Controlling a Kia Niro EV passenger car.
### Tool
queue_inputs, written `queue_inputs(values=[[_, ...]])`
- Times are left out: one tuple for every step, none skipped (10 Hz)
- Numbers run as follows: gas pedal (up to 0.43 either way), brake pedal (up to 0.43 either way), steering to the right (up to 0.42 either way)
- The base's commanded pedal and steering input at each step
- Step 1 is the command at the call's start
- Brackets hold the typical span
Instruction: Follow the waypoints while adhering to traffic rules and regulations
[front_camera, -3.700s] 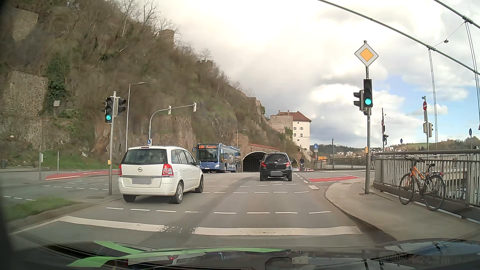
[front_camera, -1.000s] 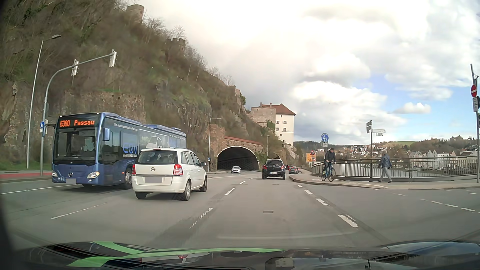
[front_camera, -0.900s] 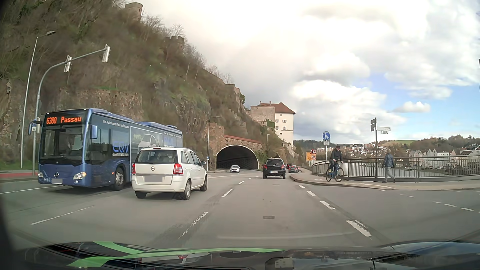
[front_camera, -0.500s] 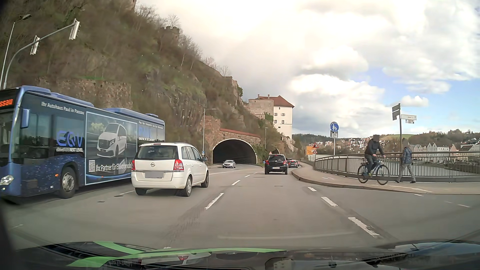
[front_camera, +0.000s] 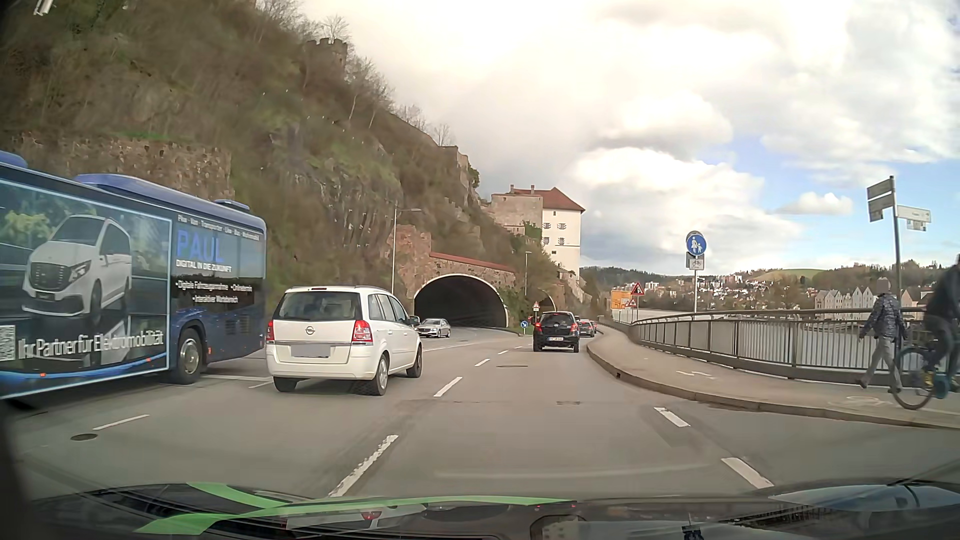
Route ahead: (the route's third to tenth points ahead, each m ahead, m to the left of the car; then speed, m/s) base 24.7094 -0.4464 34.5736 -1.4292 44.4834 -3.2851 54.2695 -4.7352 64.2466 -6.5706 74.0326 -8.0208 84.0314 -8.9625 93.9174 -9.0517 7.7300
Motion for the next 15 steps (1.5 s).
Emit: queue_inputs(values=[[0.0, 0.0, 0.019], [0.0, 0.0, 0.018], [0.0, 0.012, 0.018], [0.0, 0.037, 0.018], [0.0, 0.043, 0.018], [0.0, 0.03, 0.018], [0.0, 0.043, 0.018], [0.0, 0.079, 0.017], [0.0, 0.104, 0.016], [0.0, 0.098, 0.016], [0.0, 0.091, 0.016], [0.0, 0.079, 0.016], [0.0, 0.079, 0.016], [0.0, 0.085, 0.016], [0.0, 0.091, 0.018]])
